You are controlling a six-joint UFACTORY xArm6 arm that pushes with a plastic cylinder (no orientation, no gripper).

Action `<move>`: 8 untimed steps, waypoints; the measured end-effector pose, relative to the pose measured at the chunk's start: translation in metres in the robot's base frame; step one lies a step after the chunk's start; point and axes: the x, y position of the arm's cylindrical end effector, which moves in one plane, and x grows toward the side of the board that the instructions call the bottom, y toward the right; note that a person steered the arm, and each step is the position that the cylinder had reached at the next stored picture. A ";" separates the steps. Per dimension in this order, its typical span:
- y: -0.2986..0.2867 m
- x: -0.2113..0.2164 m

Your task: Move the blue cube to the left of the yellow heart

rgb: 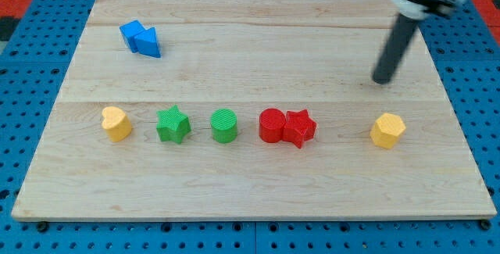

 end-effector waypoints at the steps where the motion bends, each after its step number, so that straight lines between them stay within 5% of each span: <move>1: -0.059 -0.042; 2: -0.106 -0.074; 8: -0.372 -0.094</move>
